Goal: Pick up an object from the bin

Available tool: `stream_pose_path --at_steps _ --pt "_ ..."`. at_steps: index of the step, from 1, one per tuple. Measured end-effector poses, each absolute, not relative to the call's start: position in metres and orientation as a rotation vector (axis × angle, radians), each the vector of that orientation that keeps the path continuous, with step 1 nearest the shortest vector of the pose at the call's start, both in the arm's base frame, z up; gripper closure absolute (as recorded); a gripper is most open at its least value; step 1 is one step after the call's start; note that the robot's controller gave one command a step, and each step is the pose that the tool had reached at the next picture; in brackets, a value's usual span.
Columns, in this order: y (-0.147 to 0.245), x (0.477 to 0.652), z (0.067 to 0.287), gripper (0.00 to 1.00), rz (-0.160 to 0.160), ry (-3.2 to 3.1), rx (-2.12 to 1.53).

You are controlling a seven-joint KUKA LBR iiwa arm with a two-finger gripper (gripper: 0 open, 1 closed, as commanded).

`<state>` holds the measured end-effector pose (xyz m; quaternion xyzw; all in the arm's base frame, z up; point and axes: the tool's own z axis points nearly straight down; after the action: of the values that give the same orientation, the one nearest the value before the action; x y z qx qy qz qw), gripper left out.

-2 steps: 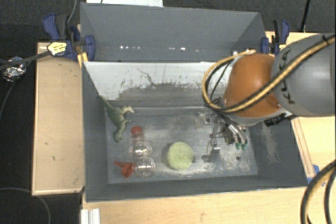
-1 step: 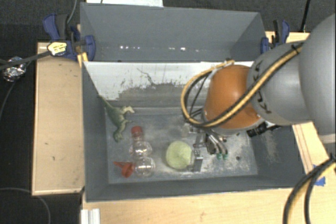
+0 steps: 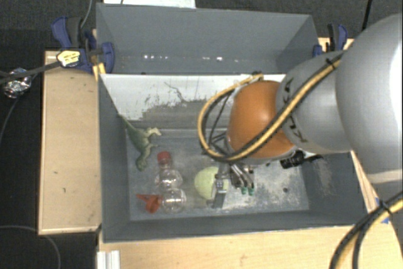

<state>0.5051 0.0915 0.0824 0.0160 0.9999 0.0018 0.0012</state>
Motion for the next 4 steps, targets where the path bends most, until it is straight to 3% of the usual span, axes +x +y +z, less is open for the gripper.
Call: stream_pose_path --at_steps 1,2,3,4 --pt "0.074 0.486 0.075 0.00 0.001 3.139 0.133" --pt "0.084 0.482 0.070 1.00 0.008 3.126 0.229" --pt "0.084 0.483 0.070 0.00 0.008 3.126 0.231" --pt "0.084 0.483 0.070 0.00 0.008 3.126 0.231"
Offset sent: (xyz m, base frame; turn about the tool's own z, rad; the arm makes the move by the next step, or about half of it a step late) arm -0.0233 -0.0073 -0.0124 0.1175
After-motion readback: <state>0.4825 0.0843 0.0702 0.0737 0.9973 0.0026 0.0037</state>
